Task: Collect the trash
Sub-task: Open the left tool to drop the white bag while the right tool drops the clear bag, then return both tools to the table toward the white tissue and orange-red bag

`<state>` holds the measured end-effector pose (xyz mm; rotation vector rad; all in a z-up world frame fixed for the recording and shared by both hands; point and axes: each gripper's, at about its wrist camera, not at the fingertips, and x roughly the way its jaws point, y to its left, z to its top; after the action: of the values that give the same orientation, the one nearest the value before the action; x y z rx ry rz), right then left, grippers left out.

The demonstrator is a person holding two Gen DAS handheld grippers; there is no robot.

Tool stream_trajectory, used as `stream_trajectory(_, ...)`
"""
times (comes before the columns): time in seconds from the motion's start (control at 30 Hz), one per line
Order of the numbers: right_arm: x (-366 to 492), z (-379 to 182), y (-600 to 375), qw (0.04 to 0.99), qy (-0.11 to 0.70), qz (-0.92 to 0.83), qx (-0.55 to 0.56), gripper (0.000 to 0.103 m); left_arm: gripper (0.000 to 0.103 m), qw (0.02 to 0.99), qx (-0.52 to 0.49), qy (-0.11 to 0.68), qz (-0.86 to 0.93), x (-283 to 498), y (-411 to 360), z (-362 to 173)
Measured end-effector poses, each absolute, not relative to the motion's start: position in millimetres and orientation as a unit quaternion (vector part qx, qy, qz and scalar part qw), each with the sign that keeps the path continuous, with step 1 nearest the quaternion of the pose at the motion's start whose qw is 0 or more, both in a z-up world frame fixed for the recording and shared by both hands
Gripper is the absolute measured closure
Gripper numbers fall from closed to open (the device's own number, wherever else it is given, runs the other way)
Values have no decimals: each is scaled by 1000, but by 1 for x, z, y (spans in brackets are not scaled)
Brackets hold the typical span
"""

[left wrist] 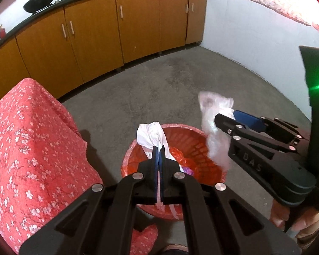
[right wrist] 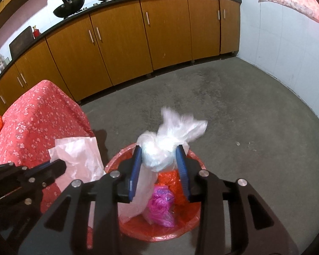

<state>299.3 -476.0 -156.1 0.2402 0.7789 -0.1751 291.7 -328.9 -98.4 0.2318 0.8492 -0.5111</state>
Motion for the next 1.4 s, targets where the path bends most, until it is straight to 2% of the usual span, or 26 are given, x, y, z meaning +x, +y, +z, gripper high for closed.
stream_trajectory(0.4, 293, -162, -478, 911, 383, -92, 121, 66, 101, 869, 82, 428, -236, 302, -324, -106)
stream_trajectory(0.5, 293, -162, -477, 911, 383, -96, 120, 66, 96, 867, 71, 433, -235, 304, -323, -108)
stream_trajectory(0.57, 291, -162, -477, 911, 383, -99, 119, 66, 82, 868, 66, 434, -231, 306, -322, -109)
stream_trajectory(0.63, 290, -162, -477, 911, 383, -101, 118, 66, 76, 872, 62, 431, -226, 306, -319, -109)
stream_trajectory(0.9, 289, -157, -476, 912, 381, -107, 112, 65, 76, 884, 53, 415, -210, 309, -304, -97)
stream_trajectory(1.03, 290, -146, -466, 917, 373, -100, 104, 65, 75, 893, 41, 405, -194, 310, -280, -85)
stream_trajectory(1.4, 304, -102, -401, 936, 339, -48, 77, 64, 58, 933, 15, 349, -91, 301, -139, -43)
